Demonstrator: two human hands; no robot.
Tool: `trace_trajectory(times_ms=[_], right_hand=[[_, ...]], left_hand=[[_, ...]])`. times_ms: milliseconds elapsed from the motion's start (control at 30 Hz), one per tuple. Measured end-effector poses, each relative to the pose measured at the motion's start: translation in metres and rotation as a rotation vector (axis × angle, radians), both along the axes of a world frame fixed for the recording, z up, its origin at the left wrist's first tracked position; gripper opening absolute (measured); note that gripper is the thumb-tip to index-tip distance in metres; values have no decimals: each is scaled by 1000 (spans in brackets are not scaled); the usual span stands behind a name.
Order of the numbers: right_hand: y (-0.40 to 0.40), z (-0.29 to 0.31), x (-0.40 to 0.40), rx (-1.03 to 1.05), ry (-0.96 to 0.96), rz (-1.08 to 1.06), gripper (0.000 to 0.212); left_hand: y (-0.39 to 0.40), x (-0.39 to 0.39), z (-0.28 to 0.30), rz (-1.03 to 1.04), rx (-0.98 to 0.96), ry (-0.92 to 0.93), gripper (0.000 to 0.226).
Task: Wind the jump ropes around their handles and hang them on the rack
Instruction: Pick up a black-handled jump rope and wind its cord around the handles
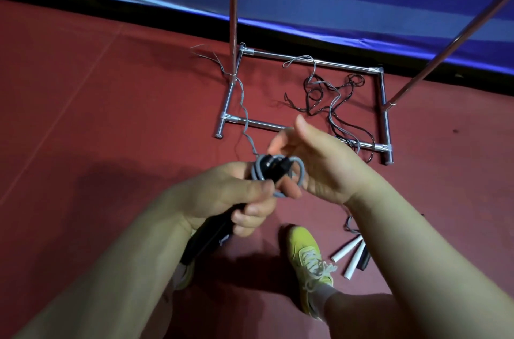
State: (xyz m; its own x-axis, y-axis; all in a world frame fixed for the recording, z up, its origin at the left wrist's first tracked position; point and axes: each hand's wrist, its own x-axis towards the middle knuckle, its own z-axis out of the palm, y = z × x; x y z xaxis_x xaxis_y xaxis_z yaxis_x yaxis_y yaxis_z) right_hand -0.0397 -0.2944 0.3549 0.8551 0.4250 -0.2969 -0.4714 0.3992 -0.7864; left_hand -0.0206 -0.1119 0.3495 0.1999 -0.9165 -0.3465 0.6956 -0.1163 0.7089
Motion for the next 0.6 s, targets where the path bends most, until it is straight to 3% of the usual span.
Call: trace_trajectory(times_ms=[67,133,267,367,500,600], right_hand=[[-5,-4,0,-48,-171,28,44],[-5,-4,-3,-152,-305,48,42],[-6,-1,-6,-428,-404,-65,12],[-4,-3,-7,-536,-435,-119,9],[-5,-9,-6,-701,-406,-146,21],[2,-14,-6,-832,-431,-173,22]], left_hand=[[2,3,-2,40,-121,48,53],[6,6,-1,74,-144,78,33],[-1,5,2,158,-29,130,40],[-6,5,6,198,75,130,45],[-9,5,7,270,205,65,17],[-10,5,8,299,226,30,17]])
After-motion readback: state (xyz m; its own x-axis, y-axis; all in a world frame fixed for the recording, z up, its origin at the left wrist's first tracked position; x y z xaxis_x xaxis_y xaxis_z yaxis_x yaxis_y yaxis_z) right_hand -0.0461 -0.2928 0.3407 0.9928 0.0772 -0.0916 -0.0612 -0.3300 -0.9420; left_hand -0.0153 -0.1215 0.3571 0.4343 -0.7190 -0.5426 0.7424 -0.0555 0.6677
